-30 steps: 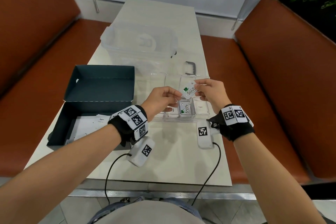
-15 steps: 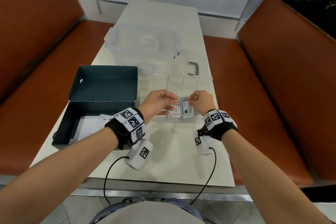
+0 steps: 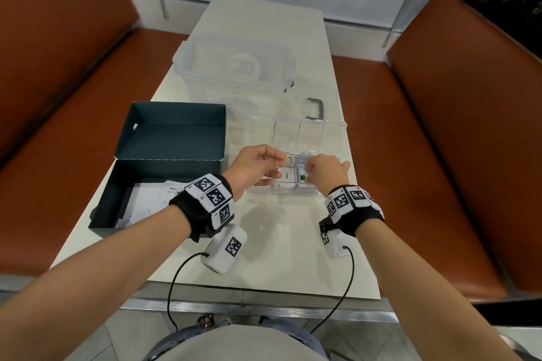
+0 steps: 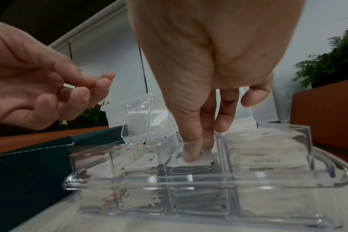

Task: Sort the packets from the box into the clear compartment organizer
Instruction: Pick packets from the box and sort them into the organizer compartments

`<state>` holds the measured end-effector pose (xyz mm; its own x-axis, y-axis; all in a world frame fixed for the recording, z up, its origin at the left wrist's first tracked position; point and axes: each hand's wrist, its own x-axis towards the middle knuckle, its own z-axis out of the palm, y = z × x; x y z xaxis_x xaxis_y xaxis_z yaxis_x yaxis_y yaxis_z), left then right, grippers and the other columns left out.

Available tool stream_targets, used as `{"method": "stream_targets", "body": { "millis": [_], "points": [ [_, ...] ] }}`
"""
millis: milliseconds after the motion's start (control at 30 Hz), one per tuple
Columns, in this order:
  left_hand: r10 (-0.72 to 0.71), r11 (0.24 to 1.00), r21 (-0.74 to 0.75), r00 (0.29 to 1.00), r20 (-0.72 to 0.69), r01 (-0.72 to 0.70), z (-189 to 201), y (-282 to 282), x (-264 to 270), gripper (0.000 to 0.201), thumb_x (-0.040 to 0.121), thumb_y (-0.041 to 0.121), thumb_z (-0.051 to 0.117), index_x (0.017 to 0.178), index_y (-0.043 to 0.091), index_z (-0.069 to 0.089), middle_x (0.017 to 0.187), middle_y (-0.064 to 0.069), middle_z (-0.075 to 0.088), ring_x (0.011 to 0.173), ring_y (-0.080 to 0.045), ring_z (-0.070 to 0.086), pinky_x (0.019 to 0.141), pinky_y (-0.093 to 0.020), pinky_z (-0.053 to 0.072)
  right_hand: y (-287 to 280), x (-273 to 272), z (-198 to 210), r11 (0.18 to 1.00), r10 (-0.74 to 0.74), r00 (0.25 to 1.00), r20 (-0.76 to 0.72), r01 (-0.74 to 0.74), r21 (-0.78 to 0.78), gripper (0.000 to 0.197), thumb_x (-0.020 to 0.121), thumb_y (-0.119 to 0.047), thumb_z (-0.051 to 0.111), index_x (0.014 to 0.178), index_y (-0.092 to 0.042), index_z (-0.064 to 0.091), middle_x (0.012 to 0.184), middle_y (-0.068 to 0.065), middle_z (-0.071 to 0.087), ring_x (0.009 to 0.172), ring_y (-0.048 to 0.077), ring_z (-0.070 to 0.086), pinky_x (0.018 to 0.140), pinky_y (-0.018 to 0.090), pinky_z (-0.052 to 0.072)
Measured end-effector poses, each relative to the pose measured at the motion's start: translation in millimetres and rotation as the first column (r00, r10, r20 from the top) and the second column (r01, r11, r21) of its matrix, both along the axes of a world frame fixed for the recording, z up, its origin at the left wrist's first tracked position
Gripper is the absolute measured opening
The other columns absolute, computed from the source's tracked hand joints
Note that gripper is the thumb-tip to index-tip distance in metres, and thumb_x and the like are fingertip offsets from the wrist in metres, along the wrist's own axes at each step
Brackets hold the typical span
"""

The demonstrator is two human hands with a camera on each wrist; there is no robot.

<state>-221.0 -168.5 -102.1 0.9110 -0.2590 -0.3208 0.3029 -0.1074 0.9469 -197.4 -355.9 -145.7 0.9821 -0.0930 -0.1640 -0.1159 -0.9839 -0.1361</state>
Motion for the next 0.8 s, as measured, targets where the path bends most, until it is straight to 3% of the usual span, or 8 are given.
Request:
{"method": "stream_targets", "body": {
  "millis": [100, 233, 333, 400, 467, 567, 667, 800],
  "points": [
    [-0.003, 1.0, -0.003, 1.0, 0.001, 0.003, 2, 4, -1, 0.018, 0.096, 0.001, 0.054, 0.107, 0.008, 0.066, 0.097, -0.003, 0.07, 0.078, -0.016, 0.066, 0.06, -0.019, 0.053, -1, 0, 6, 0.999, 0.01, 1.0, -0.011, -0.009, 0.034, 0.02, 0.084, -0.019, 0.067, 0.103, -0.025, 0.065, 0.102, -0.004, 0.064, 0.104, 0.022, 0.054, 0.089, 0.039, 0.027],
    [0.0, 1.0, 0.0, 1.0, 0.015, 0.0, 7, 13, 2, 0.017, 0.096, 0.002, 0.055, 0.105, 0.011, 0.066, 0.096, -0.002, 0.07, 0.074, -0.012, 0.066, 0.061, -0.019, 0.053, -9, -3, 23, 0.98, -0.014, 0.997, 0.081, -0.002, 0.197, 0.016, 0.085, -0.021, 0.067, 0.102, -0.021, 0.066, 0.094, -0.006, 0.06, 0.094, 0.017, 0.055, 0.083, 0.034, 0.025],
    [0.013, 1.0, -0.003, 0.999, 0.036, -0.013, 13, 23, 7, 0.016, 0.096, 0.004, 0.055, 0.104, 0.011, 0.066, 0.096, -0.001, 0.07, 0.073, -0.011, 0.067, 0.064, -0.021, 0.053, -7, -3, 45, 0.958, -0.001, 0.989, 0.148, -0.041, 0.282, 0.014, 0.089, -0.018, 0.063, 0.101, -0.017, 0.069, 0.095, -0.001, 0.067, 0.09, 0.015, 0.058, 0.087, 0.031, 0.04],
    [0.021, 1.0, -0.004, 0.998, 0.051, -0.02, 19, 31, 10, 0.015, 0.096, 0.005, 0.056, 0.104, 0.012, 0.066, 0.096, 0.0, 0.07, 0.075, -0.012, 0.067, 0.066, -0.023, 0.053, 0, -3, 61, 0.92, 0.038, 0.981, 0.189, -0.108, 0.376, 0.014, 0.088, -0.01, 0.062, 0.098, -0.013, 0.071, 0.092, 0.002, 0.069, 0.085, 0.013, 0.06, 0.077, 0.017, 0.045],
    [0.014, 1.0, 0.009, 0.997, 0.07, -0.014, 27, 41, 13, 0.014, 0.096, 0.007, 0.056, 0.104, 0.013, 0.066, 0.097, 0.0, 0.07, 0.078, -0.014, 0.067, 0.068, -0.024, 0.053, 14, -2, 79, 0.886, 0.085, 0.974, 0.212, -0.171, 0.431, 0.013, 0.087, -0.008, 0.063, 0.095, -0.012, 0.072, 0.085, 0.0, 0.067, 0.075, 0.008, 0.058, 0.065, 0.005, 0.039],
    [-0.022, 0.996, 0.085, 0.994, 0.103, 0.014, 37, 65, 20, 0.014, 0.097, 0.014, 0.058, 0.108, 0.014, 0.066, 0.104, -0.001, 0.07, 0.085, -0.016, 0.068, 0.073, -0.026, 0.053, 42, 1, 98, 0.847, 0.153, 0.961, 0.231, -0.248, 0.47, 0.011, 0.087, -0.01, 0.064, 0.093, -0.013, 0.072, 0.076, -0.005, 0.064, 0.063, 0.001, 0.057, 0.062, 0.003, 0.041],
    [-0.075, 0.974, 0.224, 0.984, 0.161, 0.037, 44, 103, 25, 0.016, 0.097, 0.019, 0.059, 0.111, 0.017, 0.066, 0.107, 0.001, 0.07, 0.091, -0.014, 0.069, 0.073, -0.023, 0.055, 78, 4, 107, 0.796, 0.205, 0.952, 0.229, -0.298, 0.527, 0.011, 0.087, -0.011, 0.064, 0.092, -0.015, 0.072, 0.074, -0.002, 0.066, 0.06, 0.011, 0.061, 0.059, 0.004, 0.044],
    [-0.099, 0.905, 0.425, 0.97, 0.224, -0.005, 38, 164, 26, 0.014, 0.097, 0.021, 0.058, 0.109, 0.022, 0.065, 0.107, 0.002, 0.068, 0.095, -0.012, 0.066, 0.072, -0.022, 0.053, 135, 9, 101, 0.754, 0.314, 0.93, 0.189, -0.365, 0.546, 0.013, 0.087, -0.01, 0.061, 0.094, -0.013, 0.072, 0.078, 0.002, 0.068, 0.057, 0.009, 0.06, 0.057, 0.003, 0.044]
  ]
}}
